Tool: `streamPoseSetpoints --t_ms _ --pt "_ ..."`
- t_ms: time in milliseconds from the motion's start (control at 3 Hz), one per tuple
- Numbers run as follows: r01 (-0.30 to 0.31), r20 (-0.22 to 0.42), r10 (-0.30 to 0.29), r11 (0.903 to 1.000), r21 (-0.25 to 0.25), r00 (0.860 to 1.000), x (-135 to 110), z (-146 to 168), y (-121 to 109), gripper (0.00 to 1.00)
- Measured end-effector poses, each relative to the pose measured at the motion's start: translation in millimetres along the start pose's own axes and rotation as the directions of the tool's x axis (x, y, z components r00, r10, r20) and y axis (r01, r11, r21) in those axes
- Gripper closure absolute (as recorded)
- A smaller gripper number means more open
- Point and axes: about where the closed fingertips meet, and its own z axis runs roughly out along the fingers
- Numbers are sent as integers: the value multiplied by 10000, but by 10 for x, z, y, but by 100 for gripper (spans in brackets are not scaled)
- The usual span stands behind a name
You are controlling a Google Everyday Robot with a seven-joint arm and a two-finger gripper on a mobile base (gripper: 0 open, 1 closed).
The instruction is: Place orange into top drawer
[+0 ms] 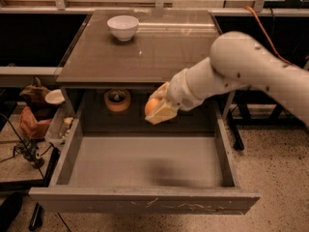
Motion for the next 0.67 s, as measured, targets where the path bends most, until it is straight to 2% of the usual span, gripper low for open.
streamPoseSetpoints --t_ms 333,667 --pt "-110 228 113 9999 -129 9997 133 500 278 100" --pt "-221 80 221 9997 -87 9997 299 878 462 100"
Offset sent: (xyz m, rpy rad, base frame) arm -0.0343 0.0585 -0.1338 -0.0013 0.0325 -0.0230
